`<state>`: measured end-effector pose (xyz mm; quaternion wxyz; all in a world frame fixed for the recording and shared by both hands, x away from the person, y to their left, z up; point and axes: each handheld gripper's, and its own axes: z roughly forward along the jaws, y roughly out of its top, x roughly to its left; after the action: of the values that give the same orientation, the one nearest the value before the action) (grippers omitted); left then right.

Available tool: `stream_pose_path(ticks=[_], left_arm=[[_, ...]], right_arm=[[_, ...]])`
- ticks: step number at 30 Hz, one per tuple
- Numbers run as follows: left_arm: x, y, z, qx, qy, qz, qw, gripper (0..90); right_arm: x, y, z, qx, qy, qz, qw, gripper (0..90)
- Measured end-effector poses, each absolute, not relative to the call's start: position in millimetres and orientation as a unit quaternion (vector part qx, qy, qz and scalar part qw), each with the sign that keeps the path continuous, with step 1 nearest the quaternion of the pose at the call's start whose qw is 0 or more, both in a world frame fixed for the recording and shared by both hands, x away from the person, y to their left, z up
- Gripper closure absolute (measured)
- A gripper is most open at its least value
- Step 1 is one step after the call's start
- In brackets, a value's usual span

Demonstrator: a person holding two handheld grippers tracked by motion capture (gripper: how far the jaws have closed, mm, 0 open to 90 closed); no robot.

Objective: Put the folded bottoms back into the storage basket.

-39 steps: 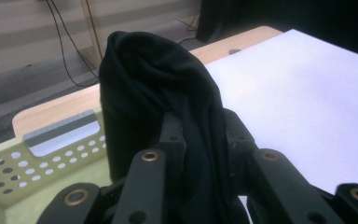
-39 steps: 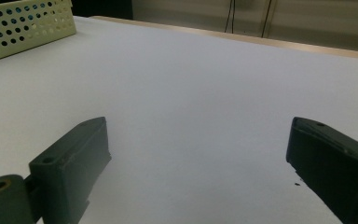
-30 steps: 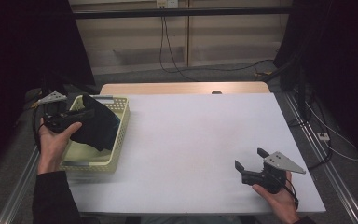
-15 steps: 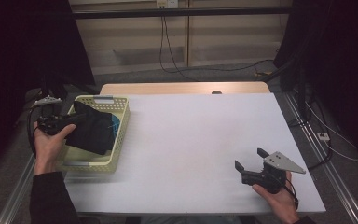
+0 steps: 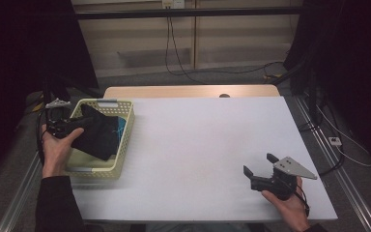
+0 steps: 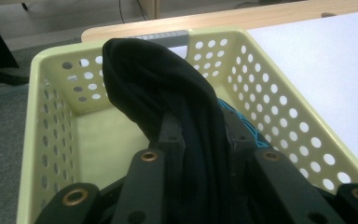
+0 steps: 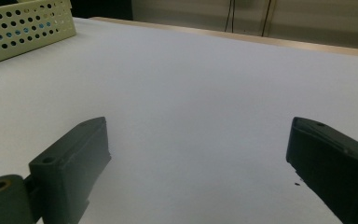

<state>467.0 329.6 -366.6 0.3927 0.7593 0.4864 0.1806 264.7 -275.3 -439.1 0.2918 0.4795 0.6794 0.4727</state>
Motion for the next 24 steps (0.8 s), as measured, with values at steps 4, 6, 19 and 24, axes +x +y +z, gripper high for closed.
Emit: stream_pose_path(ticks=[4,6,19,24], left_arm=[[472,322,-368,0.766,0.464,0.189,0.402,73.9],[472,320,-369,0.767,0.453,0.195,0.409,73.3],[486,325,-383,0.769,0.479,0.206,0.37,72.9],[488,327,-386,0.77,0.496,0.204,0.346,72.8]], right_arm=[[265,-275,-439,0.48,0.679,0.472,0.293,5.6],[265,-275,-439,0.48,0.679,0.472,0.293,5.6],[265,-275,-439,0.479,0.68,0.472,0.292,5.6],[265,-275,-439,0.479,0.68,0.472,0.292,5.6]])
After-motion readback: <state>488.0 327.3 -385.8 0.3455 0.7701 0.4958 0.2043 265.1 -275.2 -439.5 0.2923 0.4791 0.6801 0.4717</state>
